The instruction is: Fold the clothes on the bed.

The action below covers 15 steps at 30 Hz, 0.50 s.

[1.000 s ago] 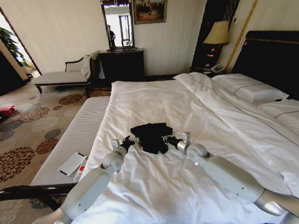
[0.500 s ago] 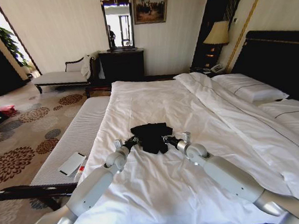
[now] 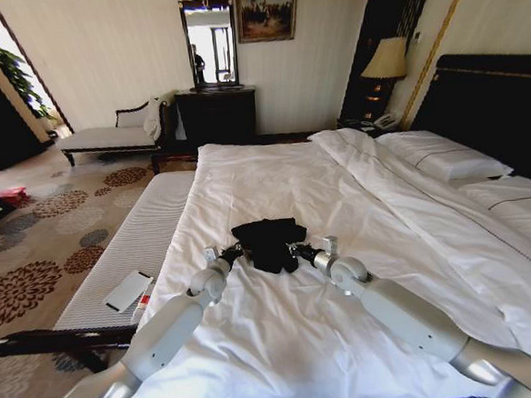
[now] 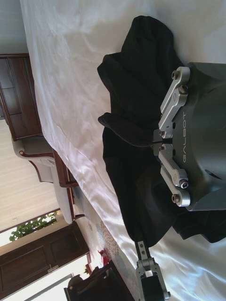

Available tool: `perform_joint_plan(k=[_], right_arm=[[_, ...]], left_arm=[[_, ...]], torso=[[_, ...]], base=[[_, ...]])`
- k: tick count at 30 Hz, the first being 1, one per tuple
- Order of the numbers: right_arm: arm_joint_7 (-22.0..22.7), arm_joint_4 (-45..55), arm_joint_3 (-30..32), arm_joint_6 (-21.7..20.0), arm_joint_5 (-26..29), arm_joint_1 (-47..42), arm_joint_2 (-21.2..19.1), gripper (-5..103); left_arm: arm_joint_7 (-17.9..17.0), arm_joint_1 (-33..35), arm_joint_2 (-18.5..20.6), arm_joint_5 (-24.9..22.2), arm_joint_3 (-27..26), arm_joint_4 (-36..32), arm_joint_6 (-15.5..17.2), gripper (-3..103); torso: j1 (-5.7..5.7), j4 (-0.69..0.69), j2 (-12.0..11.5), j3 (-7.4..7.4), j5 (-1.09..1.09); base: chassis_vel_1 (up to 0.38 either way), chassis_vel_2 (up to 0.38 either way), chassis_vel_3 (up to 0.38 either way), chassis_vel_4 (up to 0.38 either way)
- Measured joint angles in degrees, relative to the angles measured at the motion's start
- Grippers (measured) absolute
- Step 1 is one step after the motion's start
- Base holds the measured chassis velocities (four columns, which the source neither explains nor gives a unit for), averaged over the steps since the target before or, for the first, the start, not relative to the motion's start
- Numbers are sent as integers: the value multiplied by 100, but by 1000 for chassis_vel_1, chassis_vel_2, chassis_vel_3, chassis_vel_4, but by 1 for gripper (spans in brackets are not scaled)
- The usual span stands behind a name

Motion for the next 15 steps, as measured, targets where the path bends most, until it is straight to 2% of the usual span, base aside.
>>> perform_joint_plan(k=[9,15], right_arm=[[0,174,121,67,-108,-20,7,0],[22,425,339,83,-189,-90,-108,0]], left_arm=[[-23,53,279,43,-72,-427,4,0],[-75,110,637,55,-278,-922,11,0]], torso=[[0,0,0,0,0],[0,0,0,0,0]], base=[[0,0,0,0],[0,0,0,0]])
